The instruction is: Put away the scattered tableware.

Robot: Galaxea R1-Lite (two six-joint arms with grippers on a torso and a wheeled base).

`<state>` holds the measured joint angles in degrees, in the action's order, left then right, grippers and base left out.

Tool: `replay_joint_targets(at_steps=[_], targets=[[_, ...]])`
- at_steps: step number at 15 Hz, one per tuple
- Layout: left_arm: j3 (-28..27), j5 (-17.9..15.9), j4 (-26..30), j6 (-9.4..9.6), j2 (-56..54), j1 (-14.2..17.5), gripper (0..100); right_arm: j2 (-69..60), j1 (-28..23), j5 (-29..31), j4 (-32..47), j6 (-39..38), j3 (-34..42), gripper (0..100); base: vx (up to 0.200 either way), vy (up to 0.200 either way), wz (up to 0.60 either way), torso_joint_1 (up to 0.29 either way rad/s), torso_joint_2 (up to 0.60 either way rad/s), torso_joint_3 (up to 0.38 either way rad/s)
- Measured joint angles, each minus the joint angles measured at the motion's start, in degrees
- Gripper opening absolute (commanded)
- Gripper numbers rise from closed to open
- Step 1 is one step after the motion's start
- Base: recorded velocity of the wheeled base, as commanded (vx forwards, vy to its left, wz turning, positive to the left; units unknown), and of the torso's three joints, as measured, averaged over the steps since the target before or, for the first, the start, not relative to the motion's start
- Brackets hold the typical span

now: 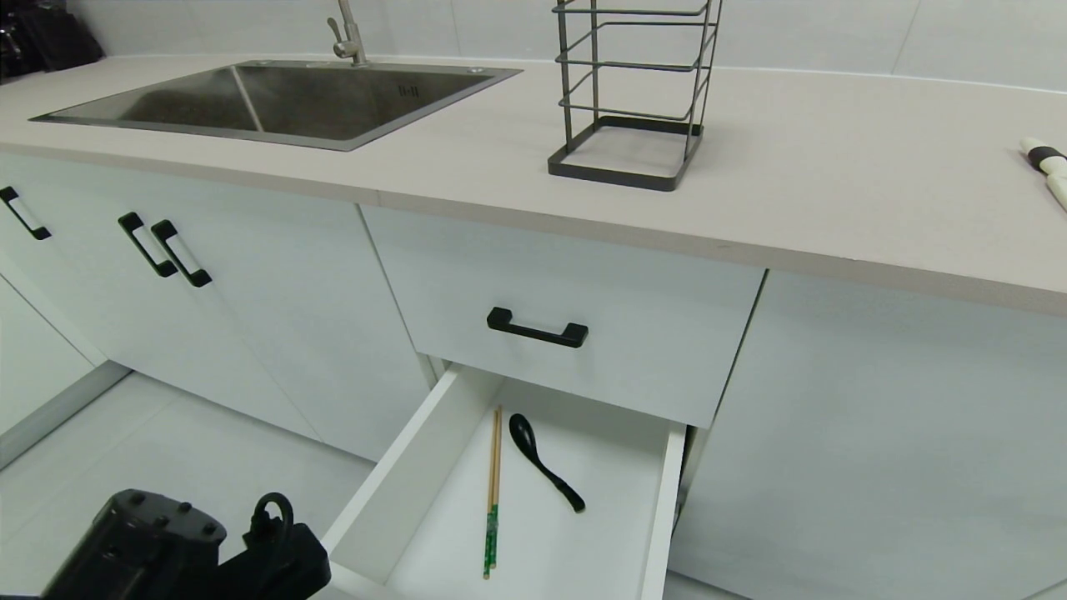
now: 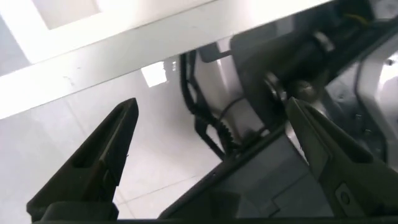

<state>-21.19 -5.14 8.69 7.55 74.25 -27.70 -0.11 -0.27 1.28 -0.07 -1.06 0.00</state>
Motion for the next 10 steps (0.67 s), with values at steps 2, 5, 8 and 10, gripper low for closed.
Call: replay_joint_targets(at_steps=[2,5,8,10], targets=[[0.0,0.8,-2.1,-0.11,1.1,0.0,100,0.0,0.0,0.0,0.0,0.0,0.0,100,0.0,0.0,0.0,0.0,0.0,0.0],[0.1,1.5,-6.7,-0.27,3.5,0.0,100,0.0,0.0,0.0,0.0,0.0,0.0,100,0.0,0.0,0.0,0.0,0.0,0.0],[0.0,1.8,-9.4,-0.18,5.1,0.0,100,0.0,0.0,0.0,0.0,0.0,0.0,100,0.0,0.0,0.0,0.0,0.0,0.0],[0.0,1.9,-12.3,-0.22,6.1,0.0,100,0.0,0.0,0.0,0.0,0.0,0.0,100,0.0,0.0,0.0,0.0,0.0,0.0]])
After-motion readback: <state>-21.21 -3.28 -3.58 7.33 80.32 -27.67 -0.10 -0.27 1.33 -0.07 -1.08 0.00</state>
